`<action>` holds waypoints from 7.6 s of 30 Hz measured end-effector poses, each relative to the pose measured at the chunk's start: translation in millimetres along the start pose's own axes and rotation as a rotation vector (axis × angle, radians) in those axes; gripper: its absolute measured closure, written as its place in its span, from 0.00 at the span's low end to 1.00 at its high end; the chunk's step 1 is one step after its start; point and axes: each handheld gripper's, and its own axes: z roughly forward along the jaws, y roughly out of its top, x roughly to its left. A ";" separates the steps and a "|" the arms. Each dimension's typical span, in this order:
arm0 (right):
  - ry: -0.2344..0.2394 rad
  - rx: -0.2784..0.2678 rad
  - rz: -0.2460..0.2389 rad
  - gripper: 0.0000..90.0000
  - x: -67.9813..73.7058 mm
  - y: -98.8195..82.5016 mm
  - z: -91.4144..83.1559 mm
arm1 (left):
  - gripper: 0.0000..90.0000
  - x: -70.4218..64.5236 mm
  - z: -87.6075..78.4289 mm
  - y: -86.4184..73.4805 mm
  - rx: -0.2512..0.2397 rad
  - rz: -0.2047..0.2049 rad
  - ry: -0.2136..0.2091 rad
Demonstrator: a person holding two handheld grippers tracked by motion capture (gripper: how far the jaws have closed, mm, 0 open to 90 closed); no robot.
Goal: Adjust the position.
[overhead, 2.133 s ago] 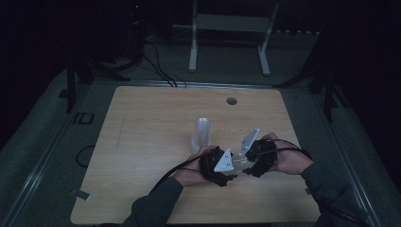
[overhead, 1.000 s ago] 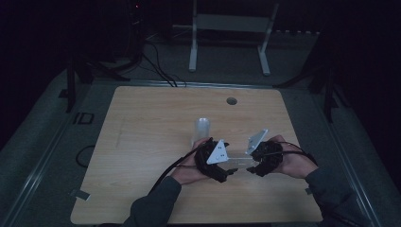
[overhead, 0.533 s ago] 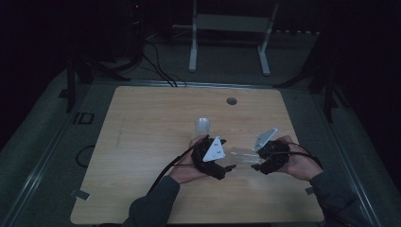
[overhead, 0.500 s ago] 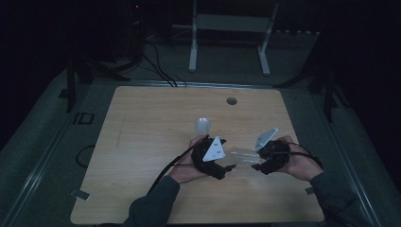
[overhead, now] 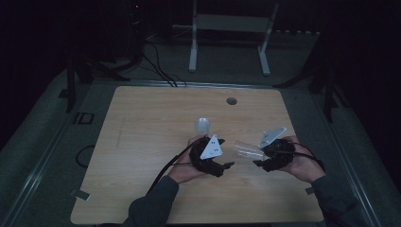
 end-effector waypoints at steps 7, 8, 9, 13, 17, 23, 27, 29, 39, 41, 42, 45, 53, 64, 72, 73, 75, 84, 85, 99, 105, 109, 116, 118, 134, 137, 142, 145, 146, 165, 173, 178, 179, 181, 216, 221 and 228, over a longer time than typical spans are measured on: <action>-0.014 -0.021 0.020 0.47 0.3 -1.3 -0.2 | 0.25 1.1 -0.8 0.0 -0.005 -0.019 -0.002; -0.023 -0.034 0.027 0.47 1.1 -1.6 -1.0 | 0.25 1.4 -0.6 -0.1 -0.003 -0.026 -0.002; -0.023 -0.034 0.027 0.47 1.1 -1.6 -1.0 | 0.25 1.4 -0.6 -0.1 -0.003 -0.026 -0.002; -0.045 -0.054 0.034 0.47 2.6 -1.9 -2.4 | 0.25 1.8 0.4 -0.5 0.001 -0.041 0.002; -0.065 -0.073 0.054 0.47 3.4 -2.2 -2.6 | 0.26 1.9 0.7 -0.7 0.004 -0.046 0.005; -0.087 -0.107 0.089 0.47 4.4 -4.4 -2.9 | 0.26 1.9 1.7 -0.8 0.007 -0.060 0.015; -0.102 -0.129 0.117 0.47 4.7 -6.4 -2.9 | 0.26 2.3 2.1 -1.0 0.005 -0.071 0.023; -0.108 -0.138 0.129 0.47 4.5 -7.5 -2.7 | 0.26 2.7 2.0 -0.7 0.006 -0.078 0.024; -0.143 -0.196 0.179 0.47 4.4 -11.8 -4.2 | 0.26 2.4 2.7 2.5 -0.008 -0.102 0.018; -0.152 -0.210 0.188 0.47 4.5 -12.7 -4.8 | 0.26 2.3 2.8 2.9 -0.007 -0.103 0.018; -0.155 -0.218 0.192 0.47 4.3 -13.2 -5.0 | 0.26 2.4 2.8 3.1 -0.005 -0.104 0.018; -0.165 -0.235 0.203 0.47 4.4 -14.6 -5.3 | 0.26 2.6 3.1 3.5 -0.006 -0.110 0.017; -0.178 -0.276 0.234 0.47 7.0 -18.2 -4.8 | 0.26 1.5 3.4 5.3 -0.011 -0.110 0.012; -0.218 -0.365 0.288 0.47 14.9 -23.5 -6.2 | 0.26 1.3 4.9 7.0 -0.011 -0.122 0.011; -0.240 -0.411 0.314 0.47 18.7 -24.3 -4.5 | 0.26 2.7 4.6 7.3 -0.013 -0.138 0.014; -0.242 -0.415 0.315 0.47 19.1 -24.3 -4.1 | 0.26 2.7 4.7 7.4 -0.013 -0.139 0.014; -0.248 -0.420 0.317 0.47 20.2 -23.9 -3.0 | 0.26 2.7 4.7 7.7 -0.016 -0.144 0.013; -0.264 -0.466 0.334 0.47 23.3 -23.2 -1.9 | 0.26 4.1 5.5 9.0 -0.025 -0.174 0.010; -0.272 -0.467 0.334 0.47 24.0 -23.1 -1.8 | 0.26 4.2 5.6 9.1 -0.026 -0.177 0.010; -0.316 -0.524 0.330 0.47 30.3 -22.2 -2.4 | 0.26 8.6 7.1 10.9 -0.052 -0.258 -0.010; -0.321 -0.543 0.342 0.47 31.2 -23.6 -0.9 | 0.26 10.2 7.8 11.3 -0.061 -0.286 -0.012; -0.326 -0.556 0.343 0.47 32.4 -23.9 0.1 | 0.26 9.9 9.3 12.2 -0.070 -0.305 -0.023; -0.334 -0.594 0.352 0.47 34.6 -24.4 0.9 | 0.26 11.6 9.6 14.2 -0.091 -0.340 -0.038; -0.333 -0.602 0.356 0.47 34.9 -24.6 0.9 | 0.26 11.8 9.7 14.4 -0.095 -0.346 -0.040; -0.340 -0.648 0.369 0.47 39.4 -27.3 3.1 | 0.26 15.9 6.5 19.2 -0.121 -0.378 -0.052; -0.342 -0.657 0.375 0.47 40.1 -28.3 2.9 | 0.26 16.2 6.5 19.6 -0.124 -0.384 -0.055; -0.349 -0.671 0.370 0.47 41.8 -29.6 3.4 | 0.26 17.4 6.0 20.3 -0.131 -0.394 -0.064; -0.353 -0.678 0.371 0.47 42.4 -30.1 3.4 | 0.26 17.7 5.7 20.8 -0.137 -0.401 -0.071; -0.353 -0.678 0.371 0.47 42.4 -30.1 3.4 | 0.26 17.8 5.4 21.1 -0.140 -0.402 -0.074; -0.380 -0.698 0.334 0.47 50.1 -26.7 5.6 | 0.19 21.2 4.7 24.3 -0.186 -0.457 -0.149; -0.380 -0.706 0.319 0.47 52.8 -23.5 6.4 | 0.19 21.3 6.7 24.9 -0.190 -0.466 -0.163; -0.378 -0.712 0.318 0.47 54.0 -23.5 6.4 | 0.19 22.7 9.1 25.0 -0.200 -0.498 -0.179; -0.378 -0.713 0.317 0.47 54.2 -23.6 6.4 | 0.19 22.9 9.3 25.0 -0.202 -0.501 -0.179; -0.378 -0.715 0.315 0.47 54.3 -23.7 6.3 | 0.19 23.6 9.9 24.9 -0.207 -0.510 -0.190; -0.349 -0.750 0.317 0.47 57.9 -24.7 10.6 | 0.20 26.7 22.6 24.9 -0.354 -0.715 -0.293; -0.333 -0.745 0.307 0.47 57.7 -25.0 10.5 | 0.25 26.3 23.0 22.7 -0.369 -0.727 -0.297; -0.326 -0.746 0.304 0.47 57.5 -24.5 10.9 | 0.31 25.5 20.0 22.9 -0.395 -0.727 -0.287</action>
